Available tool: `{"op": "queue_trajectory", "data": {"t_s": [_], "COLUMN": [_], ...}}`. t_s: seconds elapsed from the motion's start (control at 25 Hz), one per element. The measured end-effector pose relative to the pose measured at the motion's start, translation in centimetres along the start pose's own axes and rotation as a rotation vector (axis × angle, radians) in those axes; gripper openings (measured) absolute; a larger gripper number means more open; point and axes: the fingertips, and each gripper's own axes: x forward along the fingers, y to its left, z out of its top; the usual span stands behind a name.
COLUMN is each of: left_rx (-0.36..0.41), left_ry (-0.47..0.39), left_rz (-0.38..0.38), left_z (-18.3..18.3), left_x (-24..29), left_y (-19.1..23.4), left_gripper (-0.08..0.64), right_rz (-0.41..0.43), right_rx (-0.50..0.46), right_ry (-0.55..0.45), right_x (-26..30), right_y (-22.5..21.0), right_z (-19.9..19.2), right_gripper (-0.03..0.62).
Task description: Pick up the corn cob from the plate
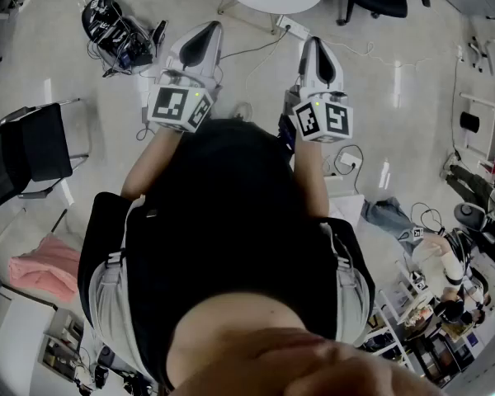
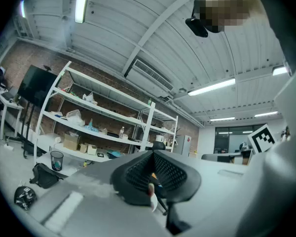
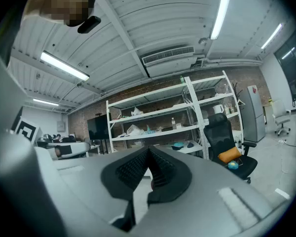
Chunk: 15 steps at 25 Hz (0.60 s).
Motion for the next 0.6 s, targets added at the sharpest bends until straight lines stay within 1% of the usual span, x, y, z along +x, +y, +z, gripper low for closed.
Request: {"op": "queue_trajectory", "data": {"t_s": [0.2,0.6], "left_rx": [-0.019,-0.014], "left_ry": [0.023,0.033], "left_rz": [-0.012,-0.041], "left_z": [-0.8,-0.8], "left_x": [-0.6,-0.7], "left_y": [-0.8,-1.7], "left_gripper": [0.006,0.006], "right_rz": [-0.012,0.01], "right_rx": [0.016,0.008], "right_ry": [0.021,0.027], "right_x": [-0.6,-1.0], "right_y": [0.3,1.6], "right_z": [-0.8,-0.9], "right_gripper": [0.003,0.003]}}
